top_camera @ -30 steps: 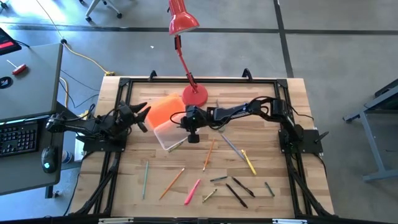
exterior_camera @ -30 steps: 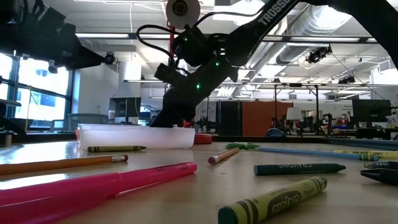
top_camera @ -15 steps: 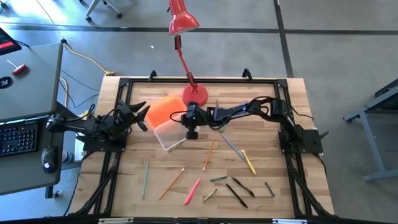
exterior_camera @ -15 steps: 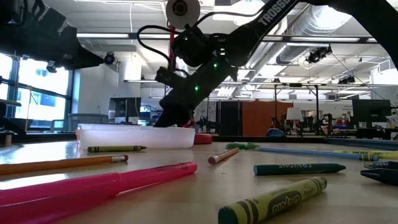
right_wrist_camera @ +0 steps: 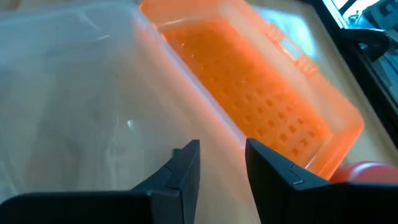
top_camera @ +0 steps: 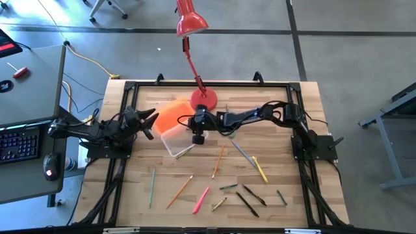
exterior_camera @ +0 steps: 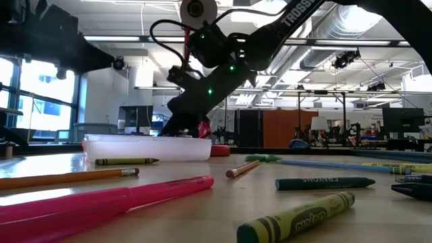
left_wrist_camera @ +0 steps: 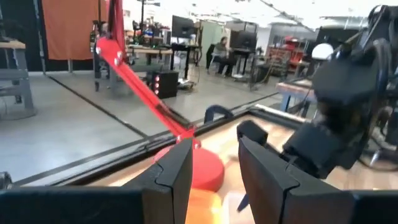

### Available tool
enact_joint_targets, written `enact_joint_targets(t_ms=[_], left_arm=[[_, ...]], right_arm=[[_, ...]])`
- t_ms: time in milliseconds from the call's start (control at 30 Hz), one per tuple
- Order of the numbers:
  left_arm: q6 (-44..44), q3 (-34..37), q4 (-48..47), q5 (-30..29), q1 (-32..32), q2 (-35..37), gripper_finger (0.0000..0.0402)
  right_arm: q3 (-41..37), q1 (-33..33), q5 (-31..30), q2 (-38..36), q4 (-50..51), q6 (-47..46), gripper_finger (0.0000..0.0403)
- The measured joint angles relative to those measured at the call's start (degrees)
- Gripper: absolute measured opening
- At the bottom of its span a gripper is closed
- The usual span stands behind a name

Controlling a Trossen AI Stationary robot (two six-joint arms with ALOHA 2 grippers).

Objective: Pick & place school supplies into a supply box
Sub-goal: Put the blue pencil into the orange supply box

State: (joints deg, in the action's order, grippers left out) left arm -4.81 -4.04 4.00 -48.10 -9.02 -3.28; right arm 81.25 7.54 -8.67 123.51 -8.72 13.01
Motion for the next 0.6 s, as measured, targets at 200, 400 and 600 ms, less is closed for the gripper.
enact_joint_targets(t_ms=[200, 400, 600], left_arm=[[-3.1, -5.3, -2.1, 4.3, 0.0, -0.5, 0.0163], [-4.9, -11.5, -8.0, 8.0, 0.0, -6.8, 0.0142], [-4.6, -18.1, -12.5, 12.3, 0.0, -20.6, 0.0093]], right_arm=[[0.0, -0.3, -0.1, -2.8, 1.1, 1.3, 0.0108], [0.0, -0.2, -1.0, -6.0, 1.4, 1.6, 0.0108], [0.0, -0.3, -3.6, -7.8, 3.5, 2.9, 0.0108]])
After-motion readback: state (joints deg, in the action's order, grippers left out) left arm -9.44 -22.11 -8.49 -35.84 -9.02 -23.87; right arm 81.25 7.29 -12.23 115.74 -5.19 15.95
